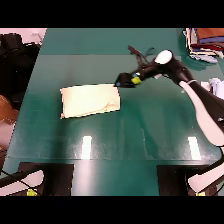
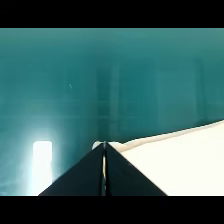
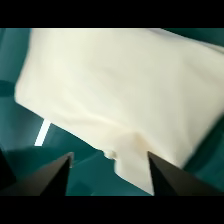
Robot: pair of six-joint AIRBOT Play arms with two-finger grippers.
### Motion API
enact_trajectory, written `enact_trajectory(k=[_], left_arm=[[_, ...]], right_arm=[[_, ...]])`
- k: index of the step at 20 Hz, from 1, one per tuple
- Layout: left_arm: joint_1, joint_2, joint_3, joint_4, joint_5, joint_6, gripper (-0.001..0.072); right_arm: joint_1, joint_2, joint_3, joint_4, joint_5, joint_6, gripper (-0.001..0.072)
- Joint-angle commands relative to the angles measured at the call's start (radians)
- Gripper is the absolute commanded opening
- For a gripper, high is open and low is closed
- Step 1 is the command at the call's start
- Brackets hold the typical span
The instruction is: Fold the shirts.
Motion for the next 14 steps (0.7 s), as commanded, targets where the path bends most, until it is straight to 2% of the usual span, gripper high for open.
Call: enact_trajectory(k=[1,5,10,11,13,14], left_arm=[[0.002,0.001,-0.012,-0.062,0.013,0.0,0.0027],[-0.006,-0.015,-0.026,-0.11,0.019,0.002,0.0027],[-0.106,-0.029,-0.027,-0.108,0.039,0.027,0.0026],[-0.129,-0.03,-0.027,-0.108,0.042,0.026,0.0026],[-0.165,-0.03,-0.027,-0.108,0.045,0.028,0.0026],[-0.177,-0.03,-0.027,-0.107,0.044,0.042,0.0027]], right_arm=[[-0.123,0.048,-0.204,0.009,-0.04,0.046,0.0683],[-0.102,-0.041,-0.245,0.174,-0.082,0.022,0.0677],[0.042,-0.217,-0.049,0.247,-0.08,0.019,0.0675],[0.067,-0.249,-0.007,0.28,-0.08,0.019,0.0649],[0.11,-0.302,0.074,0.296,-0.087,0.019,0.0322],[0.125,-0.321,0.114,0.29,-0.088,0.015,0.0184]])
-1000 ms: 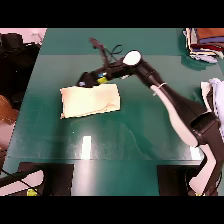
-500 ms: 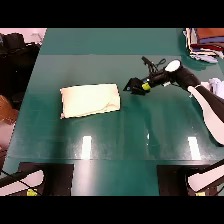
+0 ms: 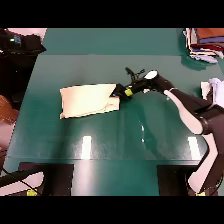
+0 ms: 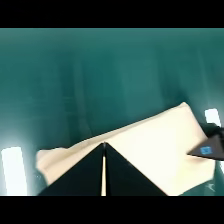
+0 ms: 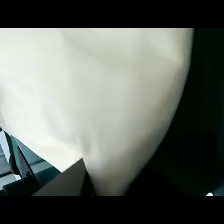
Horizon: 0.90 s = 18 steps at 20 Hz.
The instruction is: Fold the shirts.
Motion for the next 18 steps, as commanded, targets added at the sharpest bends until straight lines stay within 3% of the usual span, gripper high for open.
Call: enact_trajectory(k=[1,4,8,18], left_arm=[[-0.057,-0.002,0.0,-0.002,0.004,0.031,0.0027],[-0.077,-0.002,0.0,-0.005,-0.013,0.026,0.0026],[-0.125,-0.002,0.0,-0.003,-0.036,0.027,0.0025],[-0.27,-0.002,0.0,-0.004,0.008,0.026,0.0026]], right_arm=[[0.064,-0.084,0.138,0.039,-0.001,-0.021,0.0042],[0.043,-0.074,0.209,0.019,0.012,-0.037,0.0015],[-0.076,0.066,0.208,-0.128,0.01,-0.013,0.0015],[-0.786,0.548,-0.105,-0.379,-0.023,0.027,0.0015]])
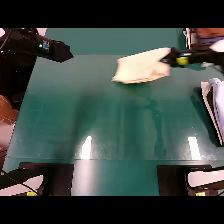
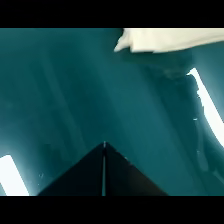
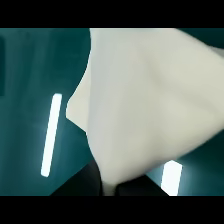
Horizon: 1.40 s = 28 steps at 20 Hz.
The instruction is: Fold the shirts.
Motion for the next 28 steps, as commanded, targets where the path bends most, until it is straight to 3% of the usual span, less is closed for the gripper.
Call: enact_trajectory(k=[1,6,9,13,20,23,28], left_arm=[[-0.046,0.0,0.0,0.0,0.039,0.0,0.0026],[-0.068,0.0,0.0,-0.025,0.082,-0.008,0.0026],[-0.068,0.0,0.0,-0.026,0.099,-0.008,0.0027],[-0.068,0.0,0.0,-0.025,0.097,-0.006,0.0027],[-0.068,0.0,0.0,-0.013,0.096,0.002,0.0027],[-0.068,0.0,0.0,-0.011,0.096,0.002,0.0027],[-0.068,0.0,0.0,-0.01,0.079,0.003,0.0027]], right_arm=[[-0.281,0.131,-0.096,-0.063,-0.036,0.008,0.0015],[-0.527,0.153,-0.106,-0.054,-0.061,0.004,0.0015],[-0.557,0.153,-0.071,-0.05,-0.07,0.004,0.0015],[-0.563,0.153,0.141,-0.048,-0.053,0.004,0.0014],[-0.67,0.154,0.373,-0.118,0.227,0.027,0.0015],[-0.73,0.173,0.329,-0.177,0.345,0.042,0.0015],[-0.846,0.333,-0.002,-0.385,0.365,0.046,0.0015]])
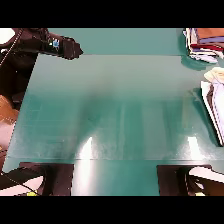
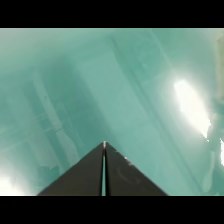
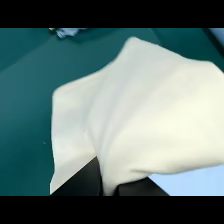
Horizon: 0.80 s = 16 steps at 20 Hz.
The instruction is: Fold the shirts.
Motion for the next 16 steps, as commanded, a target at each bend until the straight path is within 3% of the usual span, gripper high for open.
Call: enact_trajectory(k=[1,5,6,9,13,16], left_arm=[[0.0,0.0,0.0,0.001,-0.01,0.006,0.0027],[0.0,0.0,0.0,0.001,-0.011,0.024,0.0027],[0.0,0.0,0.0,0.001,-0.014,0.026,0.0026],[0.0,0.0,0.0,0.001,-0.028,0.027,0.0027],[0.0,0.0,0.0,0.001,-0.028,0.027,0.0027],[0.0,0.0,0.0,0.001,-0.028,0.027,0.0027]], right_arm=[[-0.097,0.108,-0.224,-0.148,0.04,0.006,0.0015],[-0.228,0.201,-0.472,-0.167,0.035,0.005,0.0025],[-0.259,0.212,-0.511,-0.167,0.031,0.004,0.0128],[-0.334,0.222,-0.561,-0.16,0.017,0.005,0.0595],[-0.33,0.222,-0.478,0.022,-0.021,0.005,0.0605],[-0.161,0.222,-0.359,0.192,-0.088,0.005,0.0605]])
